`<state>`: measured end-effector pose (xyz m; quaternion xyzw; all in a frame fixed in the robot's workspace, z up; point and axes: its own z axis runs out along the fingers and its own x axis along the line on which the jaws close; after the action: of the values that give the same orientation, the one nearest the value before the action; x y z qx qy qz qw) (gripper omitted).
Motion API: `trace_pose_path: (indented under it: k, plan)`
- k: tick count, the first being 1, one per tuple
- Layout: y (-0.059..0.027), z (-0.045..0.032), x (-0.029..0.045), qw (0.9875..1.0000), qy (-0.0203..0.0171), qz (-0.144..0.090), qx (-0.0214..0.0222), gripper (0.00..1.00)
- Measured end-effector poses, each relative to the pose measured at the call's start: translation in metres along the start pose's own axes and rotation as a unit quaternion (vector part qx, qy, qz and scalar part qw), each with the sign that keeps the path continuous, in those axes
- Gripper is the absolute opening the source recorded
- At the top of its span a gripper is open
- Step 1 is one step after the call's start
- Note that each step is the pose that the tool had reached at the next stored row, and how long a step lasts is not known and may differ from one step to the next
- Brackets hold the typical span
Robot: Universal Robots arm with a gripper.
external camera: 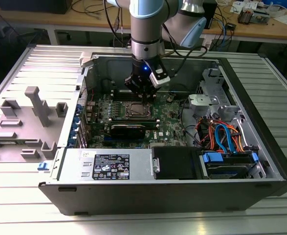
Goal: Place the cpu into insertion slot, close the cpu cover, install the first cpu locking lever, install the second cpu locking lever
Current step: 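Install the first cpu locking lever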
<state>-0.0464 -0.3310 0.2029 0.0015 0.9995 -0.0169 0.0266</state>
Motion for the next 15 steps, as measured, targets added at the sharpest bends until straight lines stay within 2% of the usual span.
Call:
trace_pose_path:
  k: [8, 10, 14, 15]
  plan:
    - [-0.0003, -0.0062, -0.0002, 1.0, 0.0002, 0.0, 0.0014, 0.11]
    - [-0.0004, -0.0079, -0.0003, 1.0, 0.0002, 0.0, 0.005, 0.11]
    - [-0.0005, -0.0117, -0.0004, 1.0, 0.0002, 0.0, 0.0075, 0.11]
    - [-0.0005, -0.012, -0.0005, 0.9999, 0.0001, 0.0, 0.0102, 0.11]
